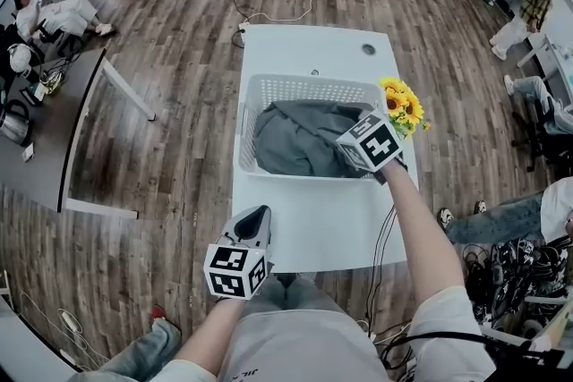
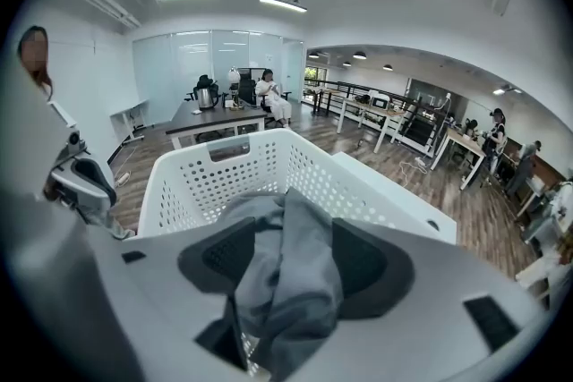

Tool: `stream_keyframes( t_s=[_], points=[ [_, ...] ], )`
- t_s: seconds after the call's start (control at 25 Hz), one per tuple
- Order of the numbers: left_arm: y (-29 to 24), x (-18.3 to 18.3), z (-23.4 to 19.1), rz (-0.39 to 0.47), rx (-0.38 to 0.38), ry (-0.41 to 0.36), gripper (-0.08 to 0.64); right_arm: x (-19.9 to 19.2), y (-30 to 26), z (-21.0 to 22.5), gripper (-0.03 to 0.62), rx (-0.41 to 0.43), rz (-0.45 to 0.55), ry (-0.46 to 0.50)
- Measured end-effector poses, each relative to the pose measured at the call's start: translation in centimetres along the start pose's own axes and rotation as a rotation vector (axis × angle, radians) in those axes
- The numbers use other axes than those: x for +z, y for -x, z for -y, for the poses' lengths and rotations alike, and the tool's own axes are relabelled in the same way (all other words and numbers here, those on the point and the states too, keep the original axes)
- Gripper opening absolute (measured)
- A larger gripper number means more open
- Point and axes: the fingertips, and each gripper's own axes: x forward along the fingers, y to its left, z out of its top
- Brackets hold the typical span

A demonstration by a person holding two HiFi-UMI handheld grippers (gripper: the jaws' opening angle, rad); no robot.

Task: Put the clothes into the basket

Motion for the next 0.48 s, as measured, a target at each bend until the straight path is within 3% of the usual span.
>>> stream_keyframes(
  t_s=[0.28, 0.48],
  points=[
    [0.5, 0.3, -0.3, -0.001, 0.005, -0.020, 0.012, 0.6, 3.7, -2.7, 0.262, 0.001, 0.073, -0.076],
    [1.1, 0.2, -0.3, -0.004, 0.005, -0.041, 0.012, -0.2, 7.1, -5.3, 0.168, -0.062, 0.098, -0.106]
  ],
)
